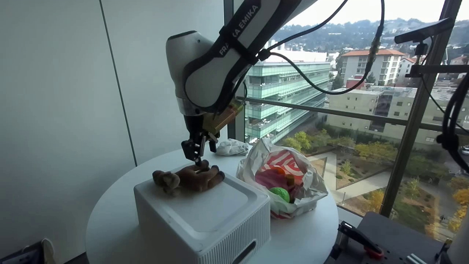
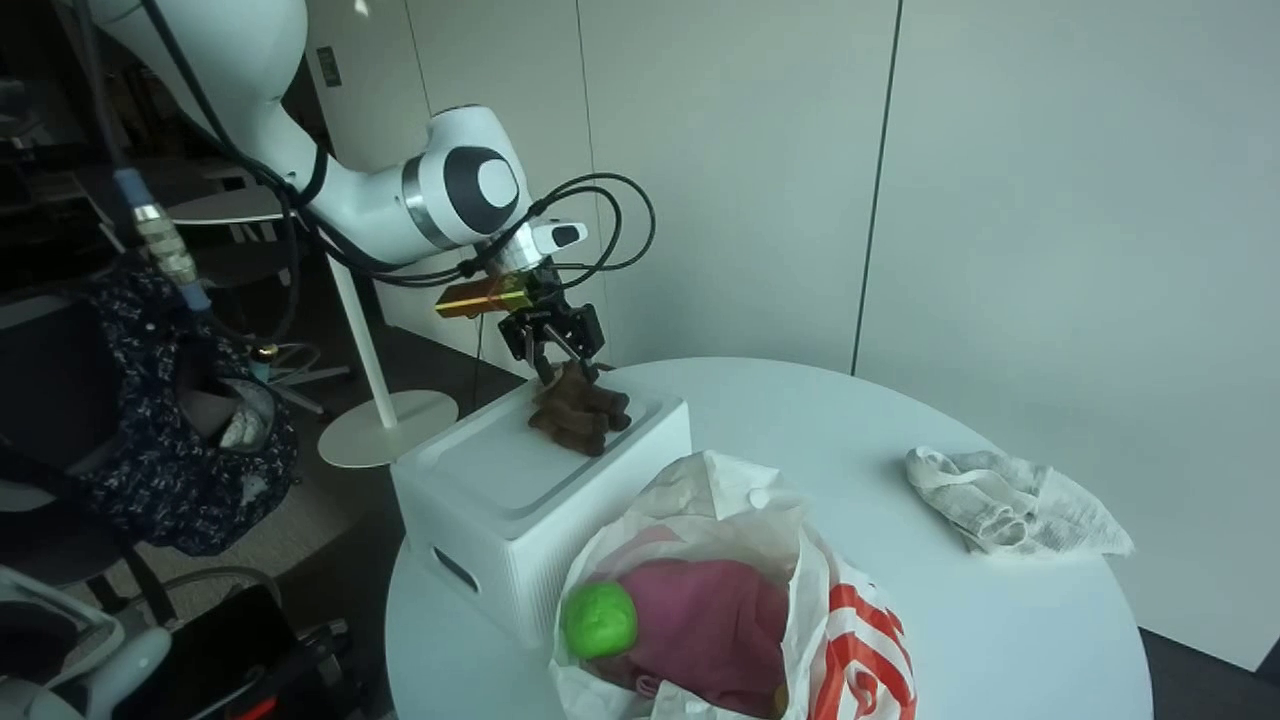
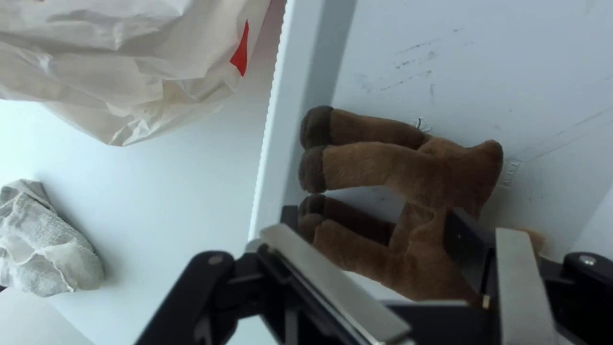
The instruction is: Remove some items from the plastic bag, put them on the white basket and leave the yellow container in the plastic bag
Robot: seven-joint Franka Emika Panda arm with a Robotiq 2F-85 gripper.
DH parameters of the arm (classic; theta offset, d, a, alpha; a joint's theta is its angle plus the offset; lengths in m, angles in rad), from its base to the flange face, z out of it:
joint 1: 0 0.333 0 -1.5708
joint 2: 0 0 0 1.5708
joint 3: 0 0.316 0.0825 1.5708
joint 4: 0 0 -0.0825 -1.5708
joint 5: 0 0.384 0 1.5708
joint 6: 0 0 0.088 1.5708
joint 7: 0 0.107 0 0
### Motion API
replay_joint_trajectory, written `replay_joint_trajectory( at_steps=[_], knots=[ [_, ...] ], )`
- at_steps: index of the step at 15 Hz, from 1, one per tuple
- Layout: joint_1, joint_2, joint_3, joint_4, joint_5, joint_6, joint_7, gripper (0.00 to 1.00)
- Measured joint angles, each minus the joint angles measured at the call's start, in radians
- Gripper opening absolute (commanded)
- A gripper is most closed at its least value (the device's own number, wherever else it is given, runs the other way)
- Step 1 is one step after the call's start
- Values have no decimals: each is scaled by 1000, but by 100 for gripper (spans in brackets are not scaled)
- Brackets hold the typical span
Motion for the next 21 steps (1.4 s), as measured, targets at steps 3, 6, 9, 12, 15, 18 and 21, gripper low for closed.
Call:
replay_joint_trajectory(
  at_steps=[3,6,9,12,15,18,21],
  knots=[
    [-29,-48,-46,-15,33,-142,3,100],
    [-87,-110,-99,-70,51,-238,6,100],
    [-152,-163,-147,-154,51,-277,9,100],
    [-203,-194,-178,-245,60,-296,9,100],
    [-228,-202,-187,-332,66,-242,10,100],
    [-233,-190,-187,-406,60,-106,32,100],
    [-233,-153,-187,-454,20,33,73,100]
  ],
)
